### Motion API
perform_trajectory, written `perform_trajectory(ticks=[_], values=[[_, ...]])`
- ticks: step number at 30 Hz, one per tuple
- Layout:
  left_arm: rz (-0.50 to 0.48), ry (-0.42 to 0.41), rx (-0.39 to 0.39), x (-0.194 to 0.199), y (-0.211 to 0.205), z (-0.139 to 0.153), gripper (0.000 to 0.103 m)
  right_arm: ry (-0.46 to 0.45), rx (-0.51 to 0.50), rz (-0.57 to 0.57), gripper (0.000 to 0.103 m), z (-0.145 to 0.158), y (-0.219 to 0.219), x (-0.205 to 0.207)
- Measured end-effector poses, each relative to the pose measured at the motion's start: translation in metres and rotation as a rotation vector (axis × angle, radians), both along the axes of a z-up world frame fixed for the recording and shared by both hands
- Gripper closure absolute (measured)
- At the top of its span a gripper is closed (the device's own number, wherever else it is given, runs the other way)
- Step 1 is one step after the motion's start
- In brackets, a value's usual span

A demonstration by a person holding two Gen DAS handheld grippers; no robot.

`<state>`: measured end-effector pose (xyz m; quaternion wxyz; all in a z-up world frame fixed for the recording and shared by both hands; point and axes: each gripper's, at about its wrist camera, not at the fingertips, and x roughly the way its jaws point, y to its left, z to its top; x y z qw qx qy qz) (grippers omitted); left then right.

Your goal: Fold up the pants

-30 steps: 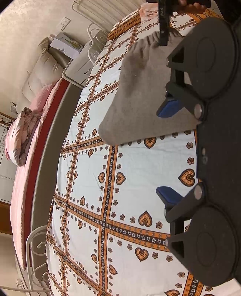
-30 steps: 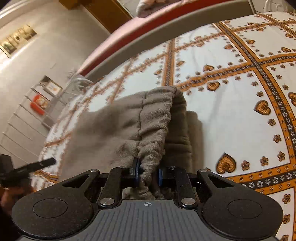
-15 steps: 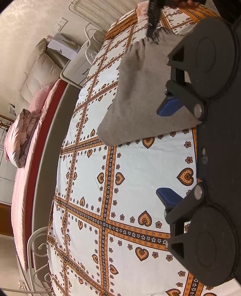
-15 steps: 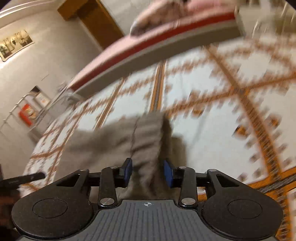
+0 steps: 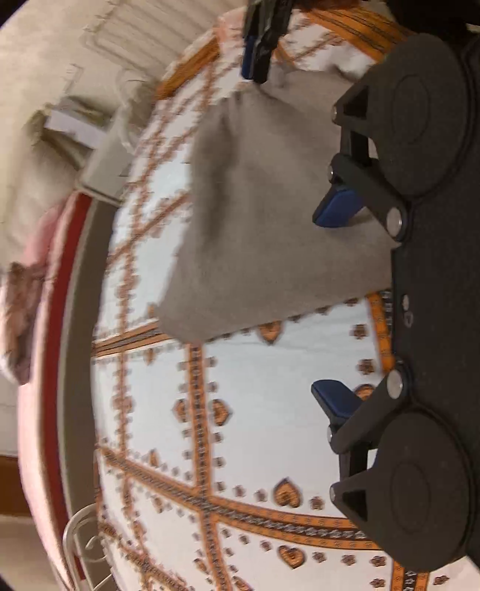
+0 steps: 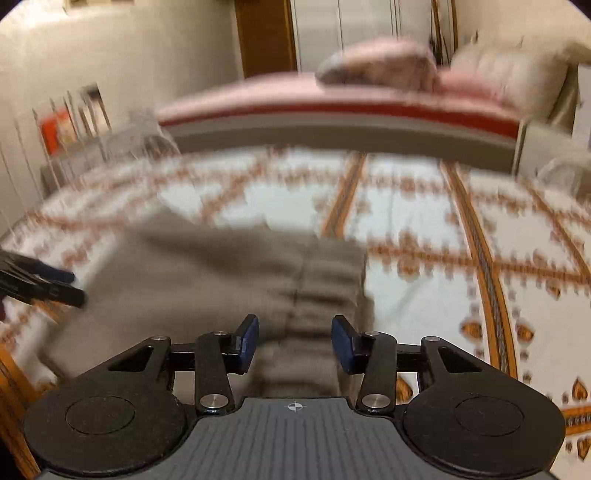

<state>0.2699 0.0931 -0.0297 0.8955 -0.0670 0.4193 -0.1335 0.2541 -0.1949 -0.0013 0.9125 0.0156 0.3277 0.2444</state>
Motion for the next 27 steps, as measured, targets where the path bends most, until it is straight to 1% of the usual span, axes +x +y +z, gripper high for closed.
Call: perform_trajectory(ticks=[2,3,4,5,6,7,10,11,13,15,17,18,19,20,21,22,23,24,25,27], values=[[0.004,0.000,-0.013,0.003,-0.001,0.000,0.019,-0.020,0.032,0.030,0.057,0.002,0.002,-0.005],[-0.005,0.023,-0.008,0.006,-0.004,-0.002,0.019,0.005,0.019,0.054,0.049,-0.002,0.005,-0.003],[-0.016,0.055,0.010,0.010,-0.008,-0.007,0.019,0.059,-0.022,0.067,0.046,-0.009,0.009,0.002],[-0.016,0.067,0.032,0.012,-0.012,-0.010,0.018,0.114,-0.084,0.065,0.046,-0.019,0.014,0.008],[-0.010,0.055,0.033,0.014,-0.014,-0.011,0.020,0.124,-0.133,0.054,0.046,-0.026,0.018,0.009],[-0.002,0.027,0.021,0.015,-0.015,-0.008,0.023,0.103,-0.132,0.054,0.046,-0.023,0.019,0.008],[0.052,-0.068,-0.004,0.025,-0.012,0.003,0.022,-0.027,-0.001,0.048,0.046,0.001,0.012,0.006],[0.079,-0.088,-0.012,0.032,-0.011,0.004,0.022,-0.057,0.016,0.025,0.046,0.005,0.012,0.011],[0.115,-0.095,-0.042,0.045,-0.010,0.003,0.021,-0.078,0.030,-0.037,0.045,0.006,0.014,0.026],[0.135,-0.085,-0.055,0.059,-0.013,-0.002,0.021,-0.082,0.033,-0.061,0.045,0.002,0.017,0.041],[0.150,-0.065,-0.047,0.072,-0.017,-0.010,0.017,-0.065,0.007,-0.052,0.045,-0.007,0.022,0.053],[0.161,-0.024,-0.024,0.079,-0.019,-0.018,0.016,-0.039,-0.045,-0.062,0.045,-0.015,0.027,0.062],[0.158,0.016,-0.017,0.084,-0.020,-0.026,0.015,0.011,-0.107,-0.071,0.045,-0.024,0.028,0.070],[0.155,0.044,-0.012,0.088,-0.022,-0.032,0.014,0.067,-0.143,-0.073,0.040,-0.037,0.028,0.080],[0.153,0.037,-0.002,0.089,-0.022,-0.034,0.011,0.088,-0.114,-0.090,0.034,-0.044,0.025,0.084],[0.148,0.023,0.007,0.089,-0.022,-0.032,0.011,0.099,-0.085,-0.103,0.033,-0.045,0.021,0.088],[0.143,0.018,-0.006,0.088,-0.021,-0.029,0.013,0.102,-0.059,-0.104,0.033,-0.039,0.016,0.088],[0.139,0.012,-0.021,0.086,-0.019,-0.025,0.016,0.069,-0.034,-0.109,0.033,-0.033,0.012,0.085],[0.135,0.001,-0.027,0.083,-0.017,-0.020,0.016,0.032,-0.011,-0.116,0.033,-0.026,0.008,0.080],[0.121,-0.029,-0.016,0.073,-0.014,-0.011,0.016,0.014,0.035,-0.111,0.033,-0.013,-0.002,0.071]])
